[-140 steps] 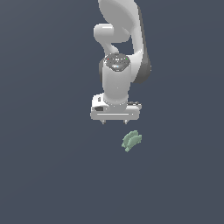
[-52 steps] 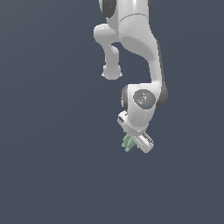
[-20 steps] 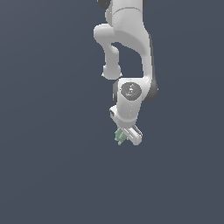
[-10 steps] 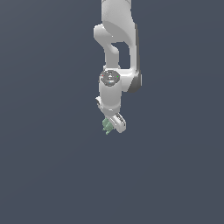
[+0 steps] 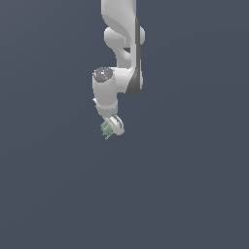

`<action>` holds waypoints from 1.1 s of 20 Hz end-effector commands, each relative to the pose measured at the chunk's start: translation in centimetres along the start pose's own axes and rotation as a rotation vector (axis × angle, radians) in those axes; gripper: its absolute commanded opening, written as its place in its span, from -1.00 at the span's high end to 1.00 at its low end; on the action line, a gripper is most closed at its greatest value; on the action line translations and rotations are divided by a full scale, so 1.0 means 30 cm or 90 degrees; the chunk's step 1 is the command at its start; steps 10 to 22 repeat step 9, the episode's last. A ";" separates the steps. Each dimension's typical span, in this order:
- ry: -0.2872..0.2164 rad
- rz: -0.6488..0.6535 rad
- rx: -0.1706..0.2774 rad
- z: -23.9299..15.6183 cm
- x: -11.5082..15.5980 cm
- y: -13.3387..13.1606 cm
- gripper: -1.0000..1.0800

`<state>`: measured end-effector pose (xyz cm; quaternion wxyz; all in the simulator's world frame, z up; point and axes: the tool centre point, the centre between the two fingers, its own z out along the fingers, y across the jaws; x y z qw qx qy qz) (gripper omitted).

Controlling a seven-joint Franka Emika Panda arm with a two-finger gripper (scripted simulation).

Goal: Pick up the object and move it to a goal position.

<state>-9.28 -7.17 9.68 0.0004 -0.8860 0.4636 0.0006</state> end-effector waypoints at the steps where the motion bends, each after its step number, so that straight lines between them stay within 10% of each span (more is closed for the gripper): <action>1: 0.000 -0.001 0.000 -0.007 0.014 0.050 1.00; 22: 0.001 -0.001 0.000 -0.016 0.040 0.114 1.00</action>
